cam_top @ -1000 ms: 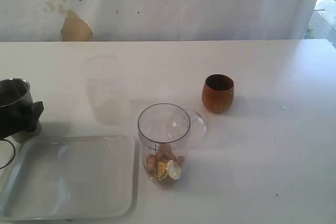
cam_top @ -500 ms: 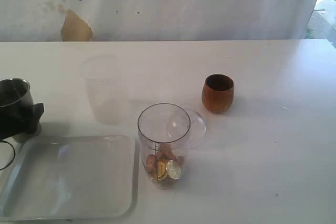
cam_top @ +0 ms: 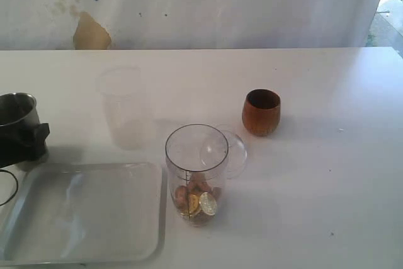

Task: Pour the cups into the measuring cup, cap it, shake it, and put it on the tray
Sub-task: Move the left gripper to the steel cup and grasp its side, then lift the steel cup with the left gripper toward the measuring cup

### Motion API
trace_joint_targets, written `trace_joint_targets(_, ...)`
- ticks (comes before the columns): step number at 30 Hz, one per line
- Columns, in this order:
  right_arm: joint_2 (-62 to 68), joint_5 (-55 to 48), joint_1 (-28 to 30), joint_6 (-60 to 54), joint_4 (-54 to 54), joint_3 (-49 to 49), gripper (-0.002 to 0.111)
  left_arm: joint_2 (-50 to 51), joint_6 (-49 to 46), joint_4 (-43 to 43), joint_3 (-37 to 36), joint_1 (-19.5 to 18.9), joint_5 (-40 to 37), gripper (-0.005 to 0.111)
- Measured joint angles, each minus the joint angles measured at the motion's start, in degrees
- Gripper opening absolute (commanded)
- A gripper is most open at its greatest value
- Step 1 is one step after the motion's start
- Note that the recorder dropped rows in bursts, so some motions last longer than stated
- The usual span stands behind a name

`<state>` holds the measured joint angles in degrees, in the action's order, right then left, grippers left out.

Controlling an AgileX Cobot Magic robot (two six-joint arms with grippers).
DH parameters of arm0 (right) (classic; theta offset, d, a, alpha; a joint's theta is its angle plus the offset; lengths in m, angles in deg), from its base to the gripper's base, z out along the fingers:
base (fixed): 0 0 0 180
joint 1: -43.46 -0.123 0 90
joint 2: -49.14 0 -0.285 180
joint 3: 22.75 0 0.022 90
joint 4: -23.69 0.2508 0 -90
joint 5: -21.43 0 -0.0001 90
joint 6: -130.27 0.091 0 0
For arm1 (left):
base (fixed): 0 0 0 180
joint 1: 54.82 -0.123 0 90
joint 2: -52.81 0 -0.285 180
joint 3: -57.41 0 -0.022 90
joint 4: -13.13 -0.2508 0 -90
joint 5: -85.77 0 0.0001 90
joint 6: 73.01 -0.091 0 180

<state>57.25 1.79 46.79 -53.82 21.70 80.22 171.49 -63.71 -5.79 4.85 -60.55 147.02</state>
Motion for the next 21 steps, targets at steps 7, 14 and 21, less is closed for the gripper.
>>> trace_joint_targets(7, 0.0, 0.0, 0.0, 0.0, 0.0, 0.0, 0.0, 0.0, -0.29, -9.63, 0.0, 0.05, 1.46, 0.0)
trace_joint_targets(14, 0.0, 0.0, 0.0, 0.0, 0.0, 0.0, 0.0, -2.15, 5.38, -11.74, 0.87, 0.05, 3.44, 0.0)
trace_joint_targets(21, 0.0, 0.0, 0.0, 0.0, 0.0, 0.0, 0.0, -15.48, 13.37, -19.96, 5.27, 0.05, -5.84, 0.0)
